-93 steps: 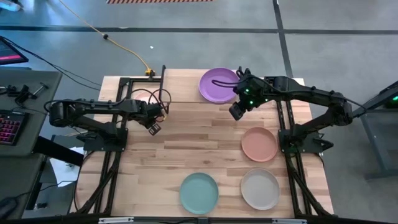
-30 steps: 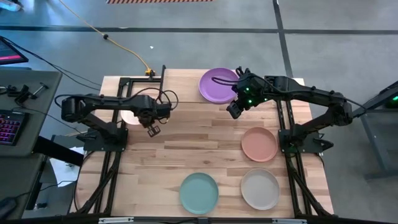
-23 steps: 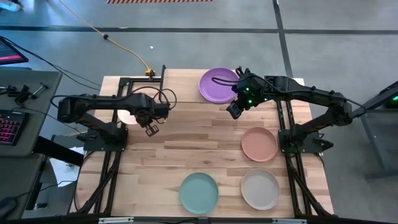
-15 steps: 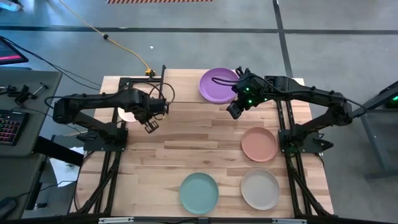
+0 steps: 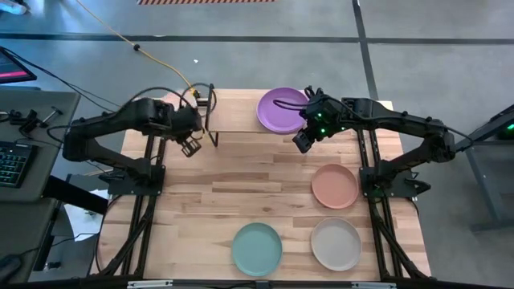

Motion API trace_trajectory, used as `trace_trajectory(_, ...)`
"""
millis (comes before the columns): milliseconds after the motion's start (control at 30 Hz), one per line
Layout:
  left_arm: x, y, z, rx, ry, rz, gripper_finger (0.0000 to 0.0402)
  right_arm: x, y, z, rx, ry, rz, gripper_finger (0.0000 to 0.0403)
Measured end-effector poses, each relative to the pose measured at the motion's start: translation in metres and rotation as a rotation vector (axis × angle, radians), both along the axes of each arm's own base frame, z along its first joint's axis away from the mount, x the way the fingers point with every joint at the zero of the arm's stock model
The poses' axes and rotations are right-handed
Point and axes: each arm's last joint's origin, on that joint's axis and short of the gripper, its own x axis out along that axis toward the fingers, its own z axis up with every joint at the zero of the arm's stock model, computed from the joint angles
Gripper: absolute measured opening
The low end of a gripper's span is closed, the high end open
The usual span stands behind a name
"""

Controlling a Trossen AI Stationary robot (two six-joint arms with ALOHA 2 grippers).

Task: Place and stack plates onto a shelf
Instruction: Put the light brown plate on the shelf

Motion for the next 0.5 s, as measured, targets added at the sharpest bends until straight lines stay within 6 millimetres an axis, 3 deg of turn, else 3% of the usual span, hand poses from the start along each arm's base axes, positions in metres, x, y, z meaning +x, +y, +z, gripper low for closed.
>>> trace_trajectory(267, 0.014, 0.005, 0.041, 0.205, -0.211, -0.173, 0.0000, 0.000, 0.000, 0.000, -0.004, 0.001, 0.002, 0.0136)
trace_trajectory(500, 0.039, 0.010, 0.051, 0.369, -0.263, -0.419, 0.0000, 0.000, 0.000, 0.000, -0.007, 0.001, 0.006, 0.0136)
